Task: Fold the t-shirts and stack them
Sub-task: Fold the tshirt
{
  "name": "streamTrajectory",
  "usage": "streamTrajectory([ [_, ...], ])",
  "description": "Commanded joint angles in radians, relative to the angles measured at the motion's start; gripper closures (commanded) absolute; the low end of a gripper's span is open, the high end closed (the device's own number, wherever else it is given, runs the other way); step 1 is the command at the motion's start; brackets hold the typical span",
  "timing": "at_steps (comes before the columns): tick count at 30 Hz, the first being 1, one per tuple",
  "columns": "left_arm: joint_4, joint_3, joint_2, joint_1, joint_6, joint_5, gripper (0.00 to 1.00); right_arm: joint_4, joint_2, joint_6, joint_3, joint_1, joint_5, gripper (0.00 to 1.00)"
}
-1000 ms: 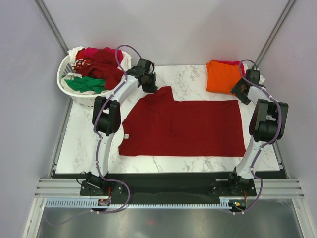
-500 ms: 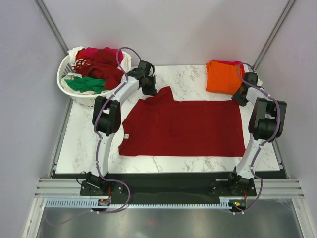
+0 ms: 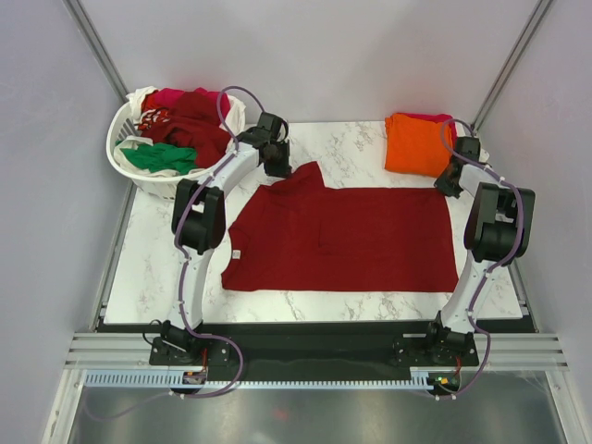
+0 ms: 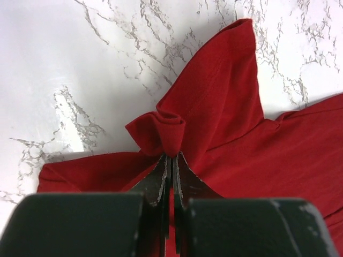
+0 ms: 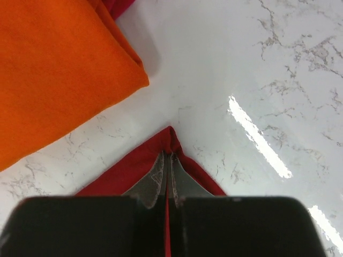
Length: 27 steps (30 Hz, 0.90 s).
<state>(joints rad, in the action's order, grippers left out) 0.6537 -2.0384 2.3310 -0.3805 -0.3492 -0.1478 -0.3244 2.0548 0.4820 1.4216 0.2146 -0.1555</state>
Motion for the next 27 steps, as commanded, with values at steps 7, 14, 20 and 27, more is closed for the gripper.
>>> streamTrajectory([
  [7, -0.006, 0.069, -0.219, -0.005, 0.062, 0.057, 0.98, -0.024, -0.278, 0.026, -0.045, -0.081, 0.043, 1.00],
  [14, -0.005, 0.184, -0.358, -0.005, 0.095, 0.094, 0.98, -0.044, -0.476, 0.023, -0.186, -0.092, 0.111, 1.00],
  [20, -0.003, 0.331, -0.499, -0.005, 0.104, 0.105, 0.98, -0.056, -0.661, 0.059, -0.363, -0.092, 0.070, 1.00],
  [27, -0.002, 0.535, -0.672, -0.006, 0.108, 0.102, 0.98, -0.114, -0.763, 0.104, -0.452, -0.064, 0.048, 1.00],
])
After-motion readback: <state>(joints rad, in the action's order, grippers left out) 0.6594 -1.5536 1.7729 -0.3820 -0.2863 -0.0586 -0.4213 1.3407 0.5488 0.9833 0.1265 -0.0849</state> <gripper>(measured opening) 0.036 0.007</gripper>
